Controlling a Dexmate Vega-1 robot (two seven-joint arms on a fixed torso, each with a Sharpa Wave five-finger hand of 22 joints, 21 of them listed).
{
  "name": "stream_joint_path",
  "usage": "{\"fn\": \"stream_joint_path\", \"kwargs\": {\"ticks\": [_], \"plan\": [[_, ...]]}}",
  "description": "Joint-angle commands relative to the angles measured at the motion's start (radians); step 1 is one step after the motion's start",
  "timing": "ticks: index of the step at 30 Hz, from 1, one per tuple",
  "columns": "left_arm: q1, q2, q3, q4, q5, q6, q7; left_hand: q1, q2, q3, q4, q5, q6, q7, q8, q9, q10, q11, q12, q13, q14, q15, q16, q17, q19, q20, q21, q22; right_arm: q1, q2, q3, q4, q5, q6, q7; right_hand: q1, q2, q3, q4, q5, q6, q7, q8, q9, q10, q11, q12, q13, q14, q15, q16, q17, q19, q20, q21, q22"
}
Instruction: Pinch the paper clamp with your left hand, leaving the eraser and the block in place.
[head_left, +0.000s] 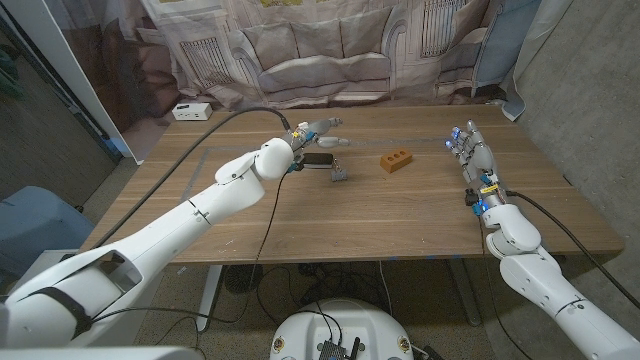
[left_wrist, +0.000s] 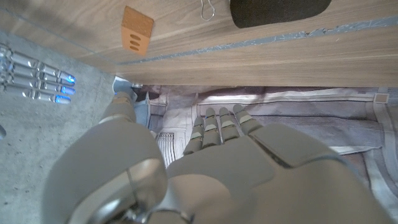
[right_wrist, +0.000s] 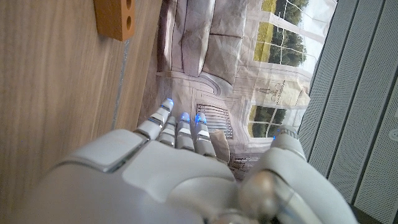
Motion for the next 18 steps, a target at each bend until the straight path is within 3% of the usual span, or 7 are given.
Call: {"fn": "stream_joint_path", "kwargs": {"ticks": [1,10,18], "plan": [[0.066,-0.008,-0.052,-0.017,-0.093,-0.034,0.158,-0.012,-0.003,0.003,0.000,0.003,0.023,0.032,0.010,0.000,0.024,-0.006,0.010,-0.001,0.021,-0.005,0.011,0.001,0.028,0.001,0.011,0.002,0.044,-0.011,-0.018,0.082,0.003,0.035,0.069,-0.006,-0.002,-0.006,0.001,0.000,0.011,0.000,0.003,0.003,0.005,-0.001,0.002,0.003,0.010,0.003,0.007,0.005,0.007,0.001,0.003,0.002],[0.143,0.066,-0.135,-0.078,-0.179,-0.146,0.195,-0.025,-0.008,-0.002,0.000,0.003,0.053,0.028,0.013,-0.001,0.049,-0.001,0.017,-0.003,0.046,-0.012,0.015,0.001,0.053,0.005,0.014,0.002,0.038,-0.003,-0.023,0.057,0.033,0.027,0.073,-0.008,-0.002,-0.007,0.003,0.000,0.015,0.002,0.003,0.003,0.007,-0.001,0.001,0.002,0.015,0.001,0.008,0.005,0.018,0.002,0.006,0.002],[0.205,0.103,-0.220,-0.034,-0.320,-0.320,0.186,-0.033,-0.006,-0.003,0.002,0.003,0.068,0.029,0.015,-0.001,0.054,0.005,0.018,-0.004,0.051,-0.009,0.014,0.001,0.061,0.013,0.013,0.002,0.045,0.029,-0.045,0.049,-0.022,0.053,0.023,-0.012,-0.005,-0.010,0.003,0.001,0.015,0.000,0.002,0.003,0.008,-0.005,0.001,0.002,0.024,0.000,0.011,0.005,0.034,0.001,0.011,0.002]]}}
